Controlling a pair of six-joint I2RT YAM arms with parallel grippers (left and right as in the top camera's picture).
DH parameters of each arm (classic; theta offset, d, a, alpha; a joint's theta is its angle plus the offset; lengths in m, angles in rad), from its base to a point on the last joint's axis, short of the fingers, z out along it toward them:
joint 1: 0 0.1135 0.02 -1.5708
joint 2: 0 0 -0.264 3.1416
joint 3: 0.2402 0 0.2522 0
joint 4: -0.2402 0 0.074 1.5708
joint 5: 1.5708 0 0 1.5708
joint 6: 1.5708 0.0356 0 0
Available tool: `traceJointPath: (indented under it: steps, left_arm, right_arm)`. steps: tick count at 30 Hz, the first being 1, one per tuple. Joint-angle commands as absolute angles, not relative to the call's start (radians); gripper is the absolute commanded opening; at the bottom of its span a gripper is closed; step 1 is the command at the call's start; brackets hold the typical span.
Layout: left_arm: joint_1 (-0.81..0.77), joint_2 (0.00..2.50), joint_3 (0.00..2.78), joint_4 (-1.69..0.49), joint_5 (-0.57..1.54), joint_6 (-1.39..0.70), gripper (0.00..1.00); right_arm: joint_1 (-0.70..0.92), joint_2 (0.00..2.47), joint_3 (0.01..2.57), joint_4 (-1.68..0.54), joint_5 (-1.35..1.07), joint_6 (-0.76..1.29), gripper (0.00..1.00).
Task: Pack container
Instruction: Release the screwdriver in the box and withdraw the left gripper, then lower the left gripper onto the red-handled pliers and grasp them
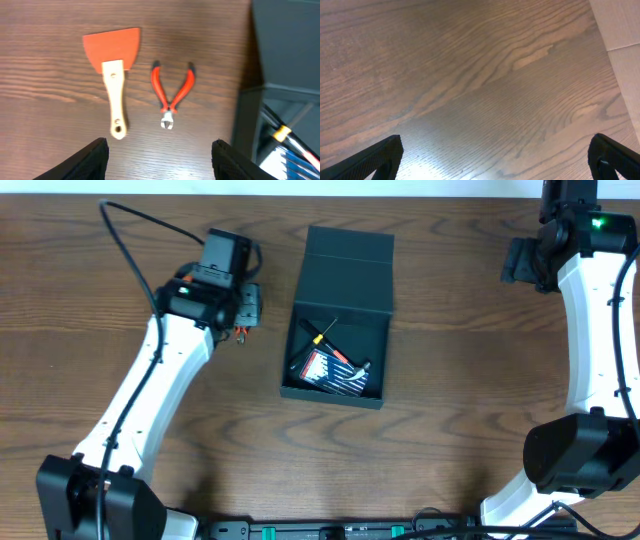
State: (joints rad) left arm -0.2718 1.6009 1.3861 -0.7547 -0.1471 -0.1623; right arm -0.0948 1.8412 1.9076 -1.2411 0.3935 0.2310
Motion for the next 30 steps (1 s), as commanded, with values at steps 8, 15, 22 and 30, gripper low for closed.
traceJointPath:
  steps: [8,15,22,30]
  left_arm:
    - [-0.234,1.758,1.395,-0.755,-0.062,-0.057,0.69]
    - [-0.234,1.909,1.395,-0.734,-0.029,0.057,0.71]
    - [-0.234,1.974,1.395,-0.670,0.088,0.147,0.71]
    - [-0.234,1.975,1.395,-0.595,0.098,0.214,0.71]
  right_arm:
    - [-0.097,1.837,1.922,-1.242,0.407,0.239,0.99]
    - [-0.097,1.837,1.922,-1.242,0.406,0.239,0.99]
    - [-0.097,1.837,1.922,-1.242,0.407,0.239,0.99]
    - [-0.097,1.837,1.922,-1.242,0.407,0.239,0.99]
